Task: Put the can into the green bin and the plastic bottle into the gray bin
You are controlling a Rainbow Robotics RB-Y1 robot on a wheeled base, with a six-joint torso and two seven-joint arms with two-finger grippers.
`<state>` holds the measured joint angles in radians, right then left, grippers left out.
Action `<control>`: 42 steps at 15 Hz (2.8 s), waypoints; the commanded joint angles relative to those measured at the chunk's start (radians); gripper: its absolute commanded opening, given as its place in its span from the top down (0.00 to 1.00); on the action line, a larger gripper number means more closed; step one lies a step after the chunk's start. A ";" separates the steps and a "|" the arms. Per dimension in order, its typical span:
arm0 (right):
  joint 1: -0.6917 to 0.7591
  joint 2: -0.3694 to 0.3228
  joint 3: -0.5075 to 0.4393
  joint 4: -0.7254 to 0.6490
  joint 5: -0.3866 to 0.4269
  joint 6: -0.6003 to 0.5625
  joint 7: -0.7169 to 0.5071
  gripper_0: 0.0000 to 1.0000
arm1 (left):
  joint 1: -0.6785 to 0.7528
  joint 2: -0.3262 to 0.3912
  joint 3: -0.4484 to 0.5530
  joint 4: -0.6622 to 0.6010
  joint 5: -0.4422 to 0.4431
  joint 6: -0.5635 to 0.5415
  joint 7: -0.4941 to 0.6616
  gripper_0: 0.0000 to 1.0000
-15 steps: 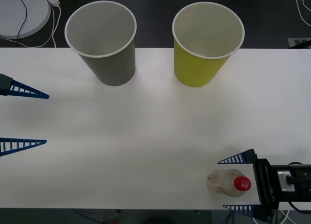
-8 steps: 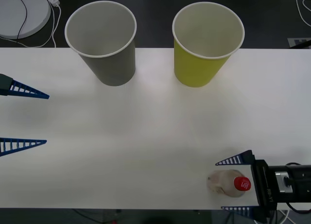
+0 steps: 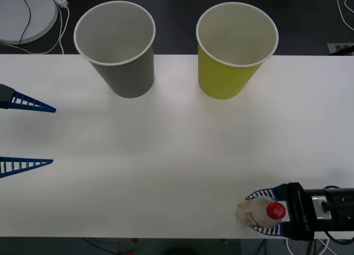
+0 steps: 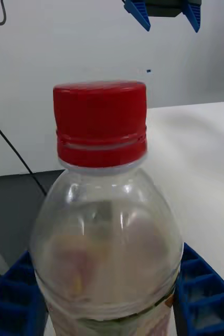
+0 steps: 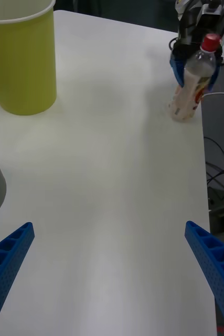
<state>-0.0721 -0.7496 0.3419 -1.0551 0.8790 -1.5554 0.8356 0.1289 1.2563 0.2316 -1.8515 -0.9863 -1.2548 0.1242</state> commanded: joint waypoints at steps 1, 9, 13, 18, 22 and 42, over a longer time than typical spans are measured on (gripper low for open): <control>0.000 0.000 0.003 0.000 0.000 0.000 -0.004 1.00 | 0.000 0.000 0.000 0.000 0.000 0.000 0.000 0.00; 0.003 -0.019 0.000 0.000 -0.018 0.001 -0.013 1.00 | 0.000 0.000 0.000 0.000 0.000 0.000 0.000 0.00; 0.014 -0.062 -0.006 -0.002 -0.075 0.001 -0.033 1.00 | 0.000 0.000 0.000 0.000 0.000 0.000 0.000 0.00; 0.066 -0.106 -0.070 -0.042 -0.112 0.001 -0.092 1.00 | 0.000 0.000 0.000 0.000 0.000 0.000 0.000 0.00; 0.170 -0.137 -0.185 -0.174 -0.112 0.029 -0.193 1.00 | 0.000 0.000 0.000 0.000 0.000 0.000 0.000 0.00; 0.506 -0.188 -0.544 -0.796 -0.109 0.291 -0.659 1.00 | 0.000 0.000 0.000 0.000 0.000 0.000 0.000 0.00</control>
<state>0.4315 -0.9357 -0.1929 -1.8372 0.7697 -1.2680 0.1979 0.1289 1.2563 0.2316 -1.8515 -0.9864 -1.2548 0.1242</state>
